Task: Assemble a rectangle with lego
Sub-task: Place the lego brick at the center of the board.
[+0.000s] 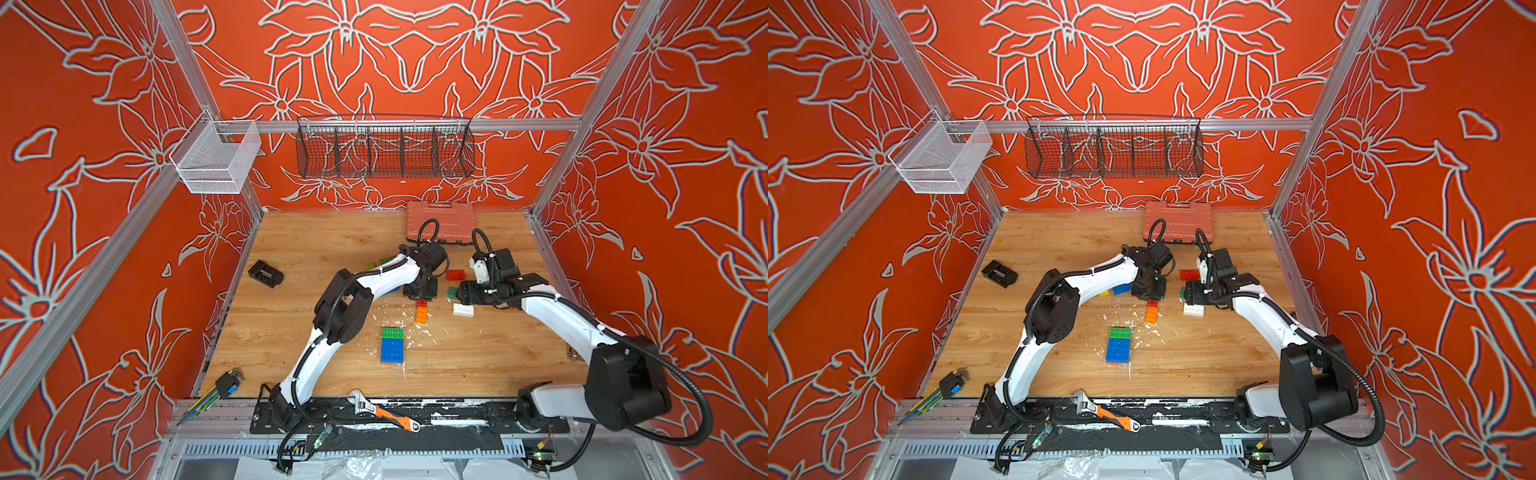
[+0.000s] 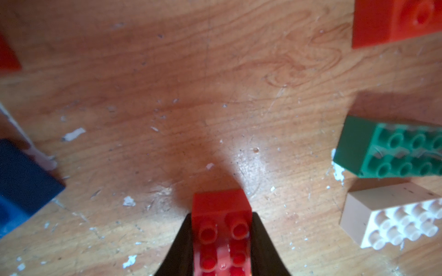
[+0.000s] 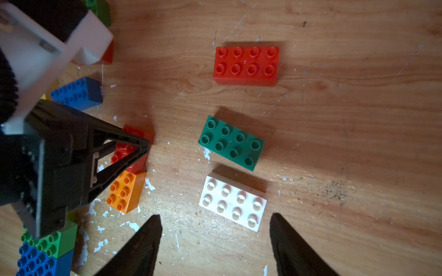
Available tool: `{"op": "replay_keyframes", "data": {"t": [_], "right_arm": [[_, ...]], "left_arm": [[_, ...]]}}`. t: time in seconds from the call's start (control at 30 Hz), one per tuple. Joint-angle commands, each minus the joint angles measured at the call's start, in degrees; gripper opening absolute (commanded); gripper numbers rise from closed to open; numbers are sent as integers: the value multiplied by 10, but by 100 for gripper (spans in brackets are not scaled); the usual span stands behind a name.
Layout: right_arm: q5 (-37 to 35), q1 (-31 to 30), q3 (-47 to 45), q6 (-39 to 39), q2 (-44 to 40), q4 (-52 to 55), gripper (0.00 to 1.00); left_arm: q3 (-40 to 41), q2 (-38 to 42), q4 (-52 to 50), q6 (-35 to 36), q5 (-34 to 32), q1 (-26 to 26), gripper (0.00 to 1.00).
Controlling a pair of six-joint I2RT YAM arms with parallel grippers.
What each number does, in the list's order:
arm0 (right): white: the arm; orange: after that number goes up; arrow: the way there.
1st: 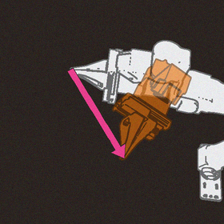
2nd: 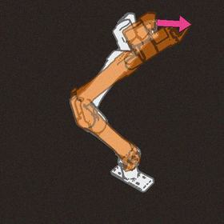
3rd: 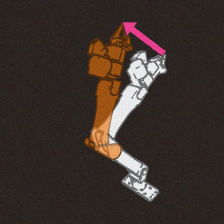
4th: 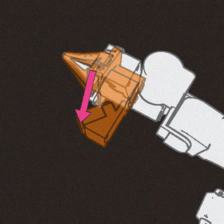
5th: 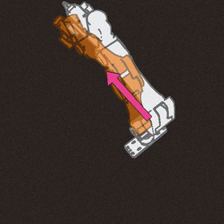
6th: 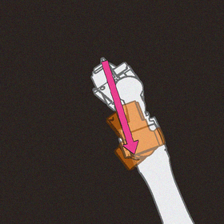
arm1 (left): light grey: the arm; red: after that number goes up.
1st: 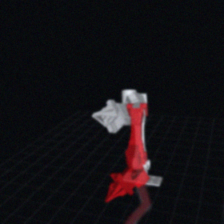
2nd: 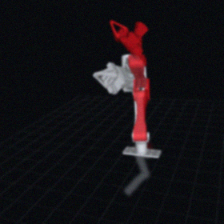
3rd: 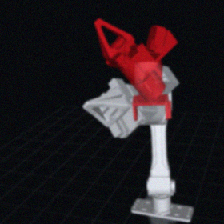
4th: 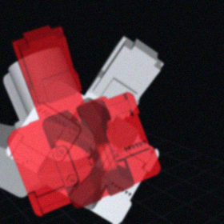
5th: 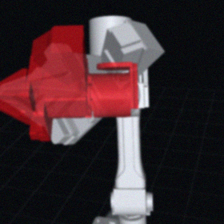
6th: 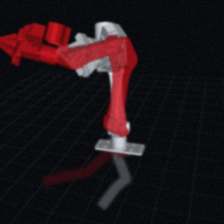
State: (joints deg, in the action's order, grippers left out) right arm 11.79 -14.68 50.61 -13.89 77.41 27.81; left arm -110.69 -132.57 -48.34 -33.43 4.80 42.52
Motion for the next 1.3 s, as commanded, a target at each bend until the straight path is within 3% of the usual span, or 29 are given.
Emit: {"op": "replay_keyframes", "data": {"t": [0.0,0.7,1.03,1.27], "right_arm": [[-8,-4,-7,8,-6,7,74],[-8,-5,-9,10,-2,6,74],[-6,-6,-8,10,-1,6,74],[-4,-7,-9,10,1,3,74]], "left_arm": [[-5,9,-15,1,-3,7,23],[14,3,3,16,9,12,26],[2,5,-19,15,-10,12,49],[-22,3,-47,16,-15,12,52]]}}
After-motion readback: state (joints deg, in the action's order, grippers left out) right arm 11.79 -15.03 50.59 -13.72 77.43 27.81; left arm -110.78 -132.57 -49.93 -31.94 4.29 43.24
